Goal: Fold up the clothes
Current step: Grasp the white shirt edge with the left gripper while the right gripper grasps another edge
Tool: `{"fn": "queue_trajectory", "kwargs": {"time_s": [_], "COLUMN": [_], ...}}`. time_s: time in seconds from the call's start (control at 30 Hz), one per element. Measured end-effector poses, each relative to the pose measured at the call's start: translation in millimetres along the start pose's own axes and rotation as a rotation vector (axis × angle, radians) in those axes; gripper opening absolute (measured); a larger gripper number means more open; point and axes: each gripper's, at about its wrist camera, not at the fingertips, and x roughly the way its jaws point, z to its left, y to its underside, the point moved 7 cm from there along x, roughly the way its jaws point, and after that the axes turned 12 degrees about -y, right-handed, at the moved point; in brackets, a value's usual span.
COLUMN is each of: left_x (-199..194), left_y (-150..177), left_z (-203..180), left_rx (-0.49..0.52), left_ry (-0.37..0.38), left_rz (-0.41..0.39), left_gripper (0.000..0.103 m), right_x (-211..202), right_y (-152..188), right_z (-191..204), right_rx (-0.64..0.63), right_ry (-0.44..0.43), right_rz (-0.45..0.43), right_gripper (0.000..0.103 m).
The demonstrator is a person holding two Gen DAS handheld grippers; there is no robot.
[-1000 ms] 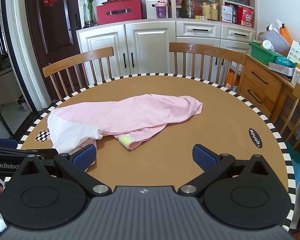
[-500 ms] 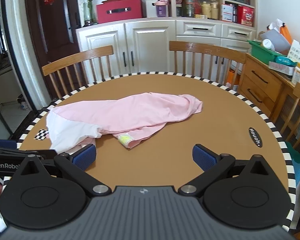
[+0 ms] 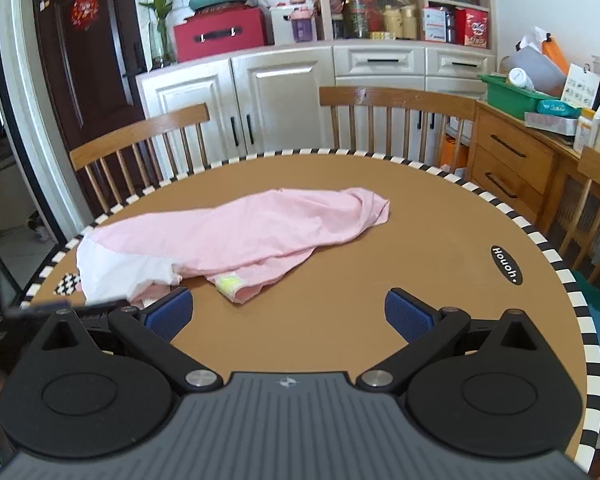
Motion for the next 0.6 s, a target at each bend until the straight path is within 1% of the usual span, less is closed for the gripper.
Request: {"fn": "queue_trajectory", "kwargs": {"time_s": [0.1, 0.13, 0.17, 0.2, 0.23, 0.27, 0.3, 0.33, 0.4, 0.43, 0.5, 0.53, 0.57, 0.6], "left_x": [23.1, 29.1, 33.9, 38.7, 43.4, 44.0, 40.6, 35.5, 22.1, 16.1, 0.3, -8.4, -17.0, -25.7], "left_y": [-1.3, -1.1, -0.5, 0.1, 0.7, -0.1, -2.1, -3.9, -6.6, -7.4, -7.5, -7.5, -7.6, -7.6], "left_z": [-4.2, -4.9, -4.9, -4.9, -4.9, -1.8, 4.2, 10.2, 20.8, 25.4, 32.7, 36.3, 39.8, 43.5], "left_rx": [0.025, 0.037, 0.052, 0.067, 0.082, 0.069, 0.035, 0.008, -0.039, -0.061, -0.095, -0.111, -0.126, -0.142], "left_ry": [0.011, 0.017, 0.024, 0.031, 0.039, 0.054, 0.073, 0.086, 0.105, 0.115, 0.15, 0.17, 0.191, 0.211], "left_rz": [-0.016, -0.013, -0.004, 0.005, 0.014, 0.016, 0.01, -0.001, -0.028, -0.037, -0.053, -0.062, -0.071, -0.08], "left_gripper": [0.063, 0.044, 0.022, 0.017, 0.013, 0.01, 0.009, 0.009, 0.008, 0.008, 0.008, 0.008, 0.008, 0.008], "right_x": [7.6, 10.5, 13.4, 16.6, 19.9, 23.4, 27.8, 32.3, 45.5, 55.2, 75.5, 85.8, 93.6, 100.6], "right_y": [3.3, 4.0, 4.3, 4.3, 4.3, 3.5, 1.8, 0.0, -2.9, -3.3, -1.4, 0.4, 2.5, 5.1], "right_z": [-3.2, -3.7, -4.0, -3.5, -3.0, -0.4, 5.1, 11.0, 29.2, 39.7, 63.0, 75.9, 89.7, 103.3], "right_rx": [0.01, 0.009, 0.008, 0.007, 0.008, 0.0, -0.029, -0.062, -0.198, -0.277, -0.428, -0.507, -0.593, -0.681], "right_ry": [-0.004, -0.003, -0.001, -0.003, -0.005, -0.025, -0.048, -0.07, -0.114, -0.131, -0.188, -0.227, -0.251, -0.261], "right_rz": [0.026, 0.035, 0.044, 0.055, 0.067, 0.075, 0.08, 0.084, 0.079, 0.08, 0.102, 0.116, 0.125, 0.131], "right_gripper": [0.099, 0.098, 0.093, 0.093, 0.093, 0.088, 0.081, 0.076, 0.053, 0.051, 0.06, 0.062, 0.066, 0.068]}}
